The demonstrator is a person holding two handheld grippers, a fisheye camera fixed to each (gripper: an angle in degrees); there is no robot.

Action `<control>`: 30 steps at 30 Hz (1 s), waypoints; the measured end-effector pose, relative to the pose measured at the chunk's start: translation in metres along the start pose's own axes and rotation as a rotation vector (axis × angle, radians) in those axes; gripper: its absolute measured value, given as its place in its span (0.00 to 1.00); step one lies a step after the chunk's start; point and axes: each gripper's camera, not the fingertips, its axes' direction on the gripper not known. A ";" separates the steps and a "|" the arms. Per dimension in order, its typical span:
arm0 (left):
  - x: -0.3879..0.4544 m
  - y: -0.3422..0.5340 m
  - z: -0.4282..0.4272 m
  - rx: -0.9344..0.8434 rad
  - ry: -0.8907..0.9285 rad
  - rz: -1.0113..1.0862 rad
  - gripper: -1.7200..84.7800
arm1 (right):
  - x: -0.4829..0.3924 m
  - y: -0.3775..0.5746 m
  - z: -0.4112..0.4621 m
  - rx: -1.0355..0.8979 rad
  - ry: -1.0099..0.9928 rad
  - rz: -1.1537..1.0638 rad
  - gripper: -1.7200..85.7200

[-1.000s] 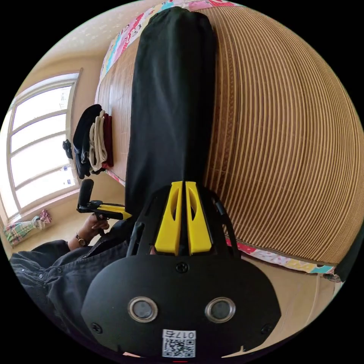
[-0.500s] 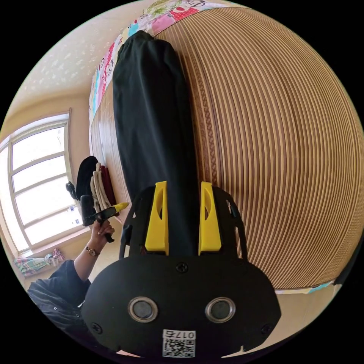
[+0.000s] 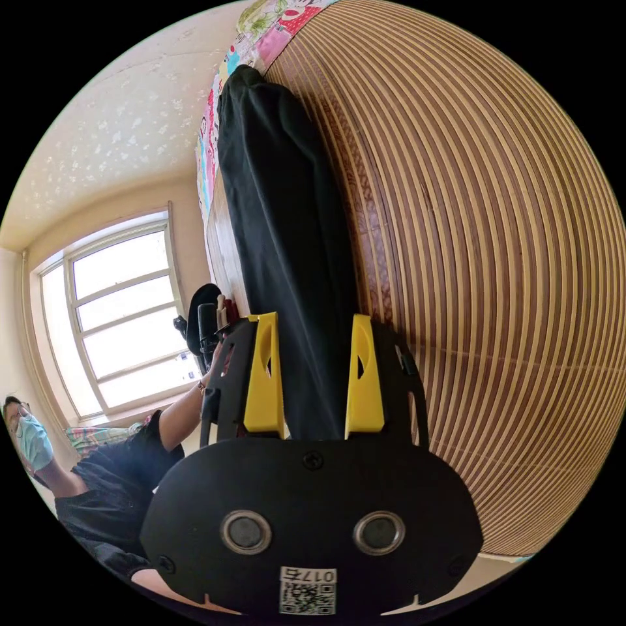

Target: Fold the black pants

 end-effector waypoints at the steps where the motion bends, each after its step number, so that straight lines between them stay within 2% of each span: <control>1: -0.001 0.002 0.000 0.001 0.007 0.001 0.10 | 0.004 0.005 -0.003 -0.003 -0.001 -0.020 0.18; 4: -0.006 0.012 0.005 -0.034 0.079 -0.010 0.10 | 0.011 0.019 -0.011 0.003 -0.021 -0.033 0.15; 6: -0.006 0.026 0.011 -0.073 0.064 -0.017 0.09 | 0.015 0.030 -0.014 -0.006 -0.026 -0.021 0.12; 8: -0.004 0.040 0.008 -0.056 0.039 -0.033 0.08 | 0.014 0.048 -0.018 -0.004 -0.124 -0.045 0.08; 10: -0.001 0.057 -0.002 -0.025 0.130 -0.017 0.08 | 0.006 0.068 -0.029 0.042 -0.165 -0.094 0.07; 12: 0.010 0.083 -0.021 0.015 0.315 0.036 0.07 | -0.002 0.091 -0.043 0.079 -0.287 -0.145 0.06; 13: 0.015 0.091 -0.028 0.029 0.342 0.059 0.07 | -0.008 0.109 -0.054 0.098 -0.393 -0.181 0.06; 16: 0.048 0.138 -0.068 0.095 0.458 0.204 0.07 | -0.036 0.163 -0.089 0.148 -0.576 -0.318 0.06; 20: 0.109 0.212 -0.128 0.203 0.577 0.395 0.07 | -0.106 0.244 -0.150 0.168 -0.587 -0.588 0.05; 24: 0.196 0.271 -0.183 0.300 0.570 0.601 0.07 | -0.178 0.303 -0.198 0.209 -0.586 -0.824 0.05; 26: 0.234 0.288 -0.204 0.351 0.588 0.711 0.07 | -0.221 0.326 -0.230 0.257 -0.650 -0.956 0.05; 30: 0.297 0.296 -0.238 0.483 0.562 0.838 0.07 | -0.275 0.333 -0.263 0.308 -0.628 -1.064 0.04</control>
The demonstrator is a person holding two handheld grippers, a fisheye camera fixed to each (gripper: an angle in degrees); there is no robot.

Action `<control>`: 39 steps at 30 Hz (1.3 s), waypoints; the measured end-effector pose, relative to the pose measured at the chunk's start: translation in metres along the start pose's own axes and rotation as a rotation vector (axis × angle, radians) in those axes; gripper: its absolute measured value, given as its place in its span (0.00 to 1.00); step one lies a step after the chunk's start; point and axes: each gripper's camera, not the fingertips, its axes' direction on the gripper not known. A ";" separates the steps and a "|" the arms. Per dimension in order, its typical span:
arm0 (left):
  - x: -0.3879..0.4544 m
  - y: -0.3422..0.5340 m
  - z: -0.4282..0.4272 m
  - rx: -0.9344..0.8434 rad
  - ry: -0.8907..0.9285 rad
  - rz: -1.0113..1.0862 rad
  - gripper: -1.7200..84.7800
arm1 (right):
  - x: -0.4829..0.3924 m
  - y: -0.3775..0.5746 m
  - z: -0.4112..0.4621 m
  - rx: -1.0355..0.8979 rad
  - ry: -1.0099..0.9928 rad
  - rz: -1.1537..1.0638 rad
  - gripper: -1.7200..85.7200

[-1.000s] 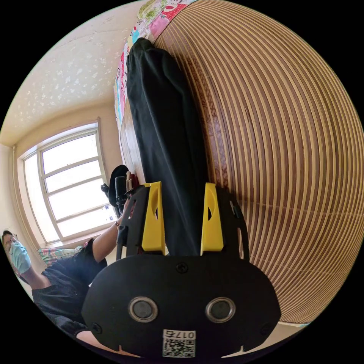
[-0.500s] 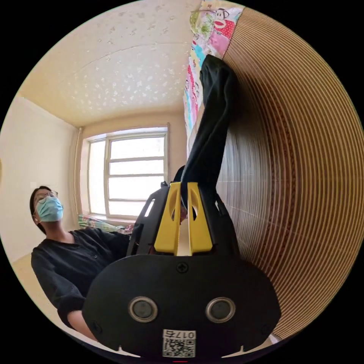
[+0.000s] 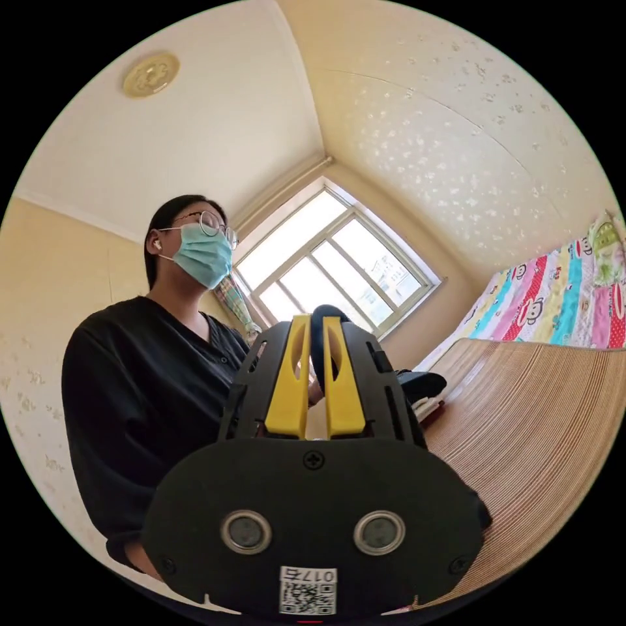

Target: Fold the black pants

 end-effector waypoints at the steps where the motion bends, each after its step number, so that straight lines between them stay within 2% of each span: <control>1: 0.000 -0.005 0.002 0.012 -0.024 -0.008 0.07 | -0.001 -0.013 0.002 -0.011 0.049 -0.006 0.04; 3: -0.019 -0.019 0.009 0.026 -0.163 -0.099 0.07 | 0.015 -0.027 0.004 -0.032 0.167 0.070 0.04; 5: -0.042 -0.024 0.016 0.002 -0.296 -0.182 0.07 | 0.059 -0.034 0.009 -0.079 0.384 0.248 0.04; 8: -0.074 -0.027 0.036 -0.082 -0.514 -0.181 0.06 | 0.109 -0.031 0.018 -0.091 0.497 0.348 0.04; 12: -0.117 -0.013 0.047 -0.139 -0.596 -0.269 0.06 | 0.133 -0.012 0.032 -0.096 0.589 0.390 0.04; 16: -0.157 0.046 0.050 -0.291 -0.708 -0.411 0.07 | 0.153 0.071 0.045 -0.239 0.657 0.506 0.05; 18: -0.188 0.113 0.051 -0.415 -0.709 -0.599 0.08 | 0.165 0.127 0.044 -0.315 0.685 0.638 0.05; 22: -0.226 0.214 0.044 -0.598 -0.724 -0.932 0.09 | 0.190 0.266 0.031 -0.533 0.780 1.060 0.07; 24: -0.238 0.249 0.031 -0.636 -0.736 -1.066 0.10 | 0.194 0.302 0.028 -0.552 0.684 1.188 0.09; 27: -0.249 0.241 0.016 -0.540 -0.715 -1.062 0.12 | 0.200 0.311 0.021 -0.458 0.649 1.252 0.15; 31: -0.284 0.191 0.013 -0.482 -0.744 -0.933 0.17 | 0.239 0.268 0.022 -0.313 0.693 1.137 0.21; 34: -0.332 0.155 0.021 -0.487 -0.777 -0.866 0.19 | 0.287 0.245 0.040 -0.330 0.723 1.108 0.24; 37: -0.386 0.147 0.039 -0.621 -0.751 -0.885 0.20 | 0.333 0.249 0.077 -0.407 0.617 1.166 0.25; 39: -0.415 0.159 0.068 -0.811 -0.664 -0.910 0.20 | 0.341 0.255 0.107 -0.474 0.595 1.165 0.26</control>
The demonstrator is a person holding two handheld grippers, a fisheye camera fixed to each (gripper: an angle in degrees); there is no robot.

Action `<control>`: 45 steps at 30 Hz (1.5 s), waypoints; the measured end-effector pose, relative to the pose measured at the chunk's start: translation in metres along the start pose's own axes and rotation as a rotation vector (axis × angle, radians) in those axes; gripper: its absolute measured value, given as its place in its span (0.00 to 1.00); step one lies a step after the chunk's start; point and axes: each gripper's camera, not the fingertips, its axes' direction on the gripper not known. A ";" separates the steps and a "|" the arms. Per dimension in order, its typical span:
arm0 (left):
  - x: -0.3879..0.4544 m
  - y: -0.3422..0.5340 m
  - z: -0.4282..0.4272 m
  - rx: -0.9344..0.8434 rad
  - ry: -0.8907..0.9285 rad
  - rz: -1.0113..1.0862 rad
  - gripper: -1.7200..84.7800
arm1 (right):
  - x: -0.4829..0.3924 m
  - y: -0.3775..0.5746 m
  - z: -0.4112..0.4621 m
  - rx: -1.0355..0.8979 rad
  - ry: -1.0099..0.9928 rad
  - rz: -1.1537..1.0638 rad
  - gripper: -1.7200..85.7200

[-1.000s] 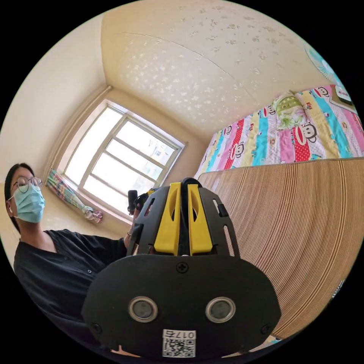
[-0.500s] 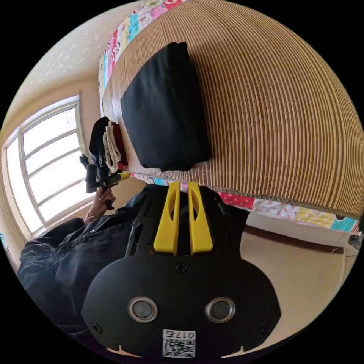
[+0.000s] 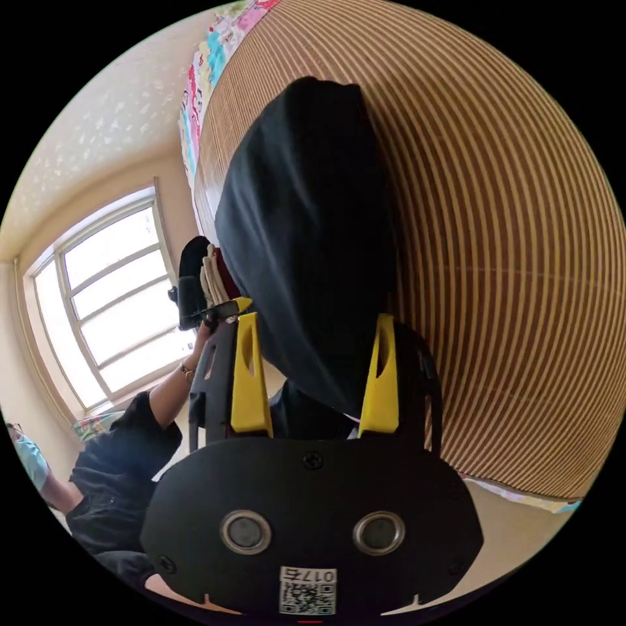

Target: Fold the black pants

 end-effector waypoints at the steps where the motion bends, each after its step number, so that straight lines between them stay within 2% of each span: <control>1: 0.003 -0.003 0.005 -0.022 -0.010 0.015 0.19 | -0.015 0.004 0.011 0.024 0.121 -0.020 0.26; 2: 0.009 -0.004 0.007 -0.006 -0.069 0.024 0.18 | -0.028 0.011 0.022 0.050 0.238 -0.050 0.24; 4: 0.016 -0.001 0.007 0.032 -0.136 0.028 0.17 | -0.040 0.018 0.042 0.009 0.327 -0.071 0.22; 6: 0.015 0.007 0.012 0.027 -0.159 -0.009 0.16 | -0.034 0.021 0.058 -0.080 0.264 -0.014 0.18; 7: 0.014 0.010 0.014 0.013 -0.158 -0.012 0.15 | -0.025 0.027 0.066 -0.127 0.170 0.029 0.16; 9: 0.009 0.023 0.020 -0.004 -0.089 -0.058 0.13 | -0.013 0.043 0.072 -0.141 0.053 0.055 0.14; 13: 0.023 0.045 0.018 0.073 0.137 -0.066 0.10 | -0.009 0.084 0.044 -0.007 -0.243 -0.025 0.11; 15: 0.052 0.045 0.026 0.067 0.255 -0.003 0.10 | -0.012 0.100 0.012 0.078 -0.281 -0.068 0.10; 19: 0.125 0.028 0.048 0.016 0.309 0.130 0.10 | -0.020 0.143 -0.085 0.229 -0.172 -0.181 0.09; 24: 0.282 -0.013 0.109 -0.081 0.345 0.386 0.10 | -0.013 0.210 -0.205 0.382 0.007 -0.203 0.10; 27: 0.359 -0.031 0.155 -0.180 0.245 0.483 0.11 | 0.018 0.243 -0.271 0.459 0.161 -0.033 0.11; 29: 0.383 -0.033 0.184 -0.268 0.163 0.512 0.12 | 0.051 0.267 -0.308 0.536 0.399 0.238 0.12; 31: 0.386 -0.027 0.209 -0.341 0.065 0.533 0.12 | 0.073 0.287 -0.321 0.596 0.500 0.439 0.12; 33: 0.356 -0.012 0.228 -0.389 -0.110 0.517 0.11 | 0.088 0.299 -0.312 0.611 0.526 0.542 0.09; 37: 0.238 0.017 0.228 -0.500 -0.377 0.378 0.06 | 0.107 0.284 -0.217 0.487 0.546 0.491 0.04; 41: 0.039 0.099 0.174 -0.762 -0.599 -0.023 0.02 | 0.095 0.224 -0.062 0.203 0.624 0.383 0.03; 42: 0.001 0.128 0.137 -0.625 -0.307 -0.121 0.01 | 0.086 0.213 -0.040 0.164 0.604 0.351 0.02; 43: -0.018 0.143 0.115 -0.525 -0.164 -0.193 0.01 | 0.059 0.190 0.000 0.105 0.549 0.244 0.02; 45: -0.085 0.214 0.044 -0.112 0.146 -0.462 0.01 | -0.004 0.156 0.054 0.029 0.491 0.004 0.02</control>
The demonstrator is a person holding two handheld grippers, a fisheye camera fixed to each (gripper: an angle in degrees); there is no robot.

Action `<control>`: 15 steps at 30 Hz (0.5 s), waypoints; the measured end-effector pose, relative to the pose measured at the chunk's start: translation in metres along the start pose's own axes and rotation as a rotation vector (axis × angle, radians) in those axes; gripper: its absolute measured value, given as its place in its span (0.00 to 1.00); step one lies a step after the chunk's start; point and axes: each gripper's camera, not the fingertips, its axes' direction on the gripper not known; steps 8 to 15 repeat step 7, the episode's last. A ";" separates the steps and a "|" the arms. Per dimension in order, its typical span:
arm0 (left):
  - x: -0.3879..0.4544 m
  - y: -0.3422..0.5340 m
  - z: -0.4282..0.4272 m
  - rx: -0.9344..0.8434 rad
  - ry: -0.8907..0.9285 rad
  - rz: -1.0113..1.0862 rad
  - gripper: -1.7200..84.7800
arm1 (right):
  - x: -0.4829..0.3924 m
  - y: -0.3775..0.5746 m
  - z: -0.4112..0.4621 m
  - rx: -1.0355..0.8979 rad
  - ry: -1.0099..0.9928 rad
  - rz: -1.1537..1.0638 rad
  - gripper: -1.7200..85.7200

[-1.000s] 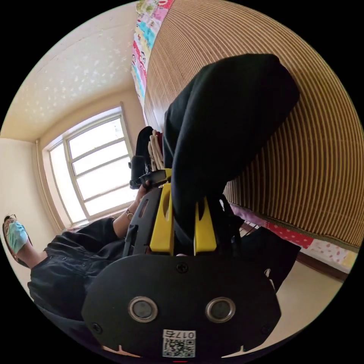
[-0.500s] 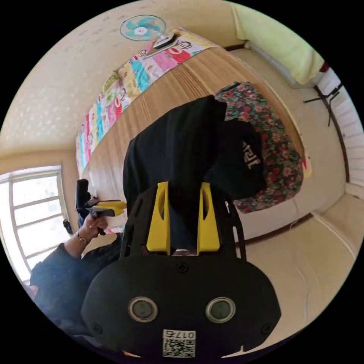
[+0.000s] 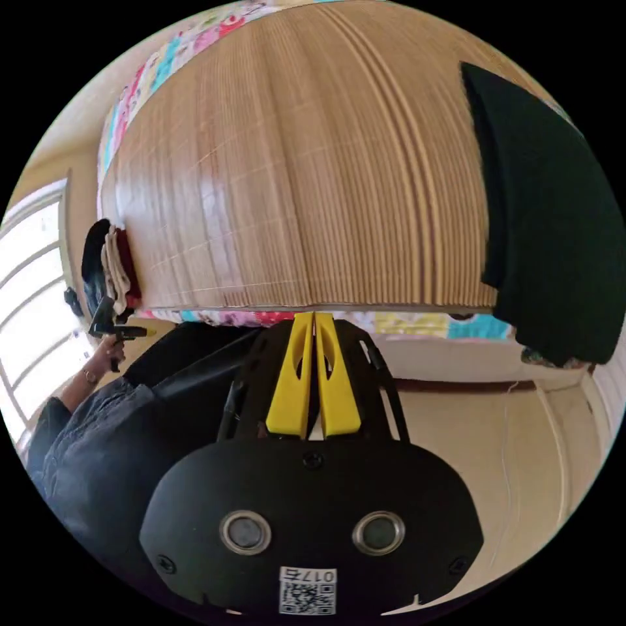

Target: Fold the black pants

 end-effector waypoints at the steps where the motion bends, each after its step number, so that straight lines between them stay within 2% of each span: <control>1: -0.015 0.014 -0.014 0.091 0.071 -0.003 0.01 | -0.059 -0.016 0.001 0.004 -0.006 -0.174 0.02; 3: -0.071 0.074 -0.052 0.415 0.322 -0.016 0.01 | -0.146 -0.028 -0.013 0.048 -0.004 -0.430 0.02; 5: -0.101 0.113 -0.066 0.607 0.458 0.024 0.01 | -0.250 -0.016 -0.056 0.190 0.019 -0.754 0.02; 6: -0.111 0.138 -0.074 0.712 0.466 0.067 0.01 | -0.270 -0.009 -0.069 0.242 0.029 -0.811 0.02; 7: -0.114 0.151 -0.078 0.755 0.445 0.082 0.01 | -0.306 0.008 -0.095 0.363 0.030 -0.907 0.02; 15: -0.114 0.151 -0.078 0.755 0.445 0.082 0.01 | -0.306 0.008 -0.095 0.363 0.030 -0.907 0.02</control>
